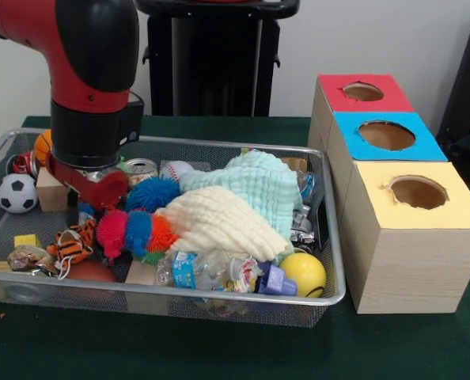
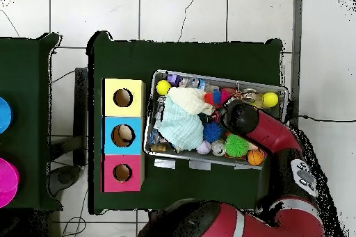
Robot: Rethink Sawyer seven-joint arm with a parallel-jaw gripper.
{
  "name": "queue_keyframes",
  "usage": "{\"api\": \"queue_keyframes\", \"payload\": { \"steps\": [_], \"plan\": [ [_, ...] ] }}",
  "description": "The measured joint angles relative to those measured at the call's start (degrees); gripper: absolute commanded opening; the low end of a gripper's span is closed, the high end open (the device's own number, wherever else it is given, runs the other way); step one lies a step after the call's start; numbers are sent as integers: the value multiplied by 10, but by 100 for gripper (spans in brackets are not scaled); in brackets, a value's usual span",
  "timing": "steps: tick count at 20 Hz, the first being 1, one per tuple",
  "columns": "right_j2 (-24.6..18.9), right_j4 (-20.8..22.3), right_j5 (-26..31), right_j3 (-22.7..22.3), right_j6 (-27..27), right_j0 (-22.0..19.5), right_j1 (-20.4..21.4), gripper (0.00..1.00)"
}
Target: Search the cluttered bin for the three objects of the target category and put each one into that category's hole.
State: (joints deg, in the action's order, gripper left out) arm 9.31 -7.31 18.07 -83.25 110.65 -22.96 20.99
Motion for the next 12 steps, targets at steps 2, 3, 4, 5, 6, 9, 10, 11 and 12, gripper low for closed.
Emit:
{"api": "queue_keyframes", "payload": {
  "steps": [2, 3, 4, 5, 6, 9, 10, 11, 12],
  "plan": [
    [3, 0, 0, 2, 0, 0, 4, 100],
    [4, 0, 0, 3, 0, 0, 5, 100],
    [5, 0, 0, 5, 0, -1, 6, 100],
    [7, 0, 1, 8, 0, -1, 7, 100],
    [9, 0, 2, 14, 0, -2, 7, 100],
    [10, 0, 4, 26, 0, -5, 6, 100],
    [10, 0, 4, 37, 0, -8, 5, 100],
    [10, 0, 4, 41, 0, -10, 4, 100],
    [10, 0, 4, 45, 0, -11, 3, 100]
  ]
}}
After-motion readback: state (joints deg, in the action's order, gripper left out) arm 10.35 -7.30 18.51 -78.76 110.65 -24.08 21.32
